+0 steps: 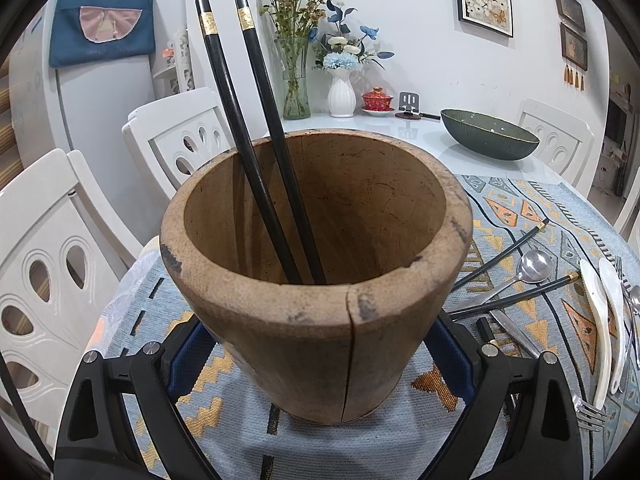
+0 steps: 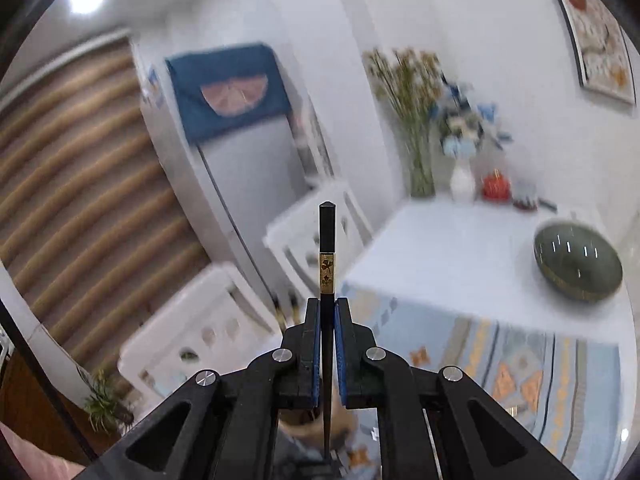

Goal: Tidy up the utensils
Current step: 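Carry the chopstick over the wooden holder and release it inside, then return the right gripper to the cloth and grasp another black chopstick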

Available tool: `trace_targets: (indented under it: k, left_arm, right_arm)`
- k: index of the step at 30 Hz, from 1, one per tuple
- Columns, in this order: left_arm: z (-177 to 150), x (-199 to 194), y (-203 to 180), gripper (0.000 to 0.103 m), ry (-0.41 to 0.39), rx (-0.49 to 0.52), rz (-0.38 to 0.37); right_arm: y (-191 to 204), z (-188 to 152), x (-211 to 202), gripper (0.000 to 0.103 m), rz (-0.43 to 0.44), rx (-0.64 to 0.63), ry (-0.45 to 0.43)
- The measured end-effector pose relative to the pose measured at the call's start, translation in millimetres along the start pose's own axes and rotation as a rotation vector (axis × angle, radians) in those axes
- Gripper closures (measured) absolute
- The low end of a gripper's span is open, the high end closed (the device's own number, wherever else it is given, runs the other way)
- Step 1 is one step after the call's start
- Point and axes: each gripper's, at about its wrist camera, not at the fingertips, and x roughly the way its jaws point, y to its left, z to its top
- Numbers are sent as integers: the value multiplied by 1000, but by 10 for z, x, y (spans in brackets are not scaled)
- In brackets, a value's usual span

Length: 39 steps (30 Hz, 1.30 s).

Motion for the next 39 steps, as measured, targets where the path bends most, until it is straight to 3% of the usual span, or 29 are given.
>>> trace_targets:
  k: [5,13,20,26,29,31,39]
  left_arm:
    - [-6,3,-6,6,2,-5,-6]
    - [-4,8,-6,6,3,-7,-9]
    - [3,16,10,6,4,-9,-13]
    - [4,16,10,6,4,-9,-13]
    - [5,19,7,6,6,-8,-13]
    - [3,15,5,6,6,-9,-11]
    - [-2,15,-8,6,5,-8,-11]
  right_arm:
    - [218,190,91,97,22,-76,-73]
    - [347,82,483,97,51,-104,-25]
    - [401,-66,591,97,64,-159,-30]
    - [394,-178,750,97,72,-168,37]
    - [347,-190,763,89,57,-149,44]
    - [309,-182,733,77,62,-133,35]
    - [146,-133,633,76,34,-71,25]
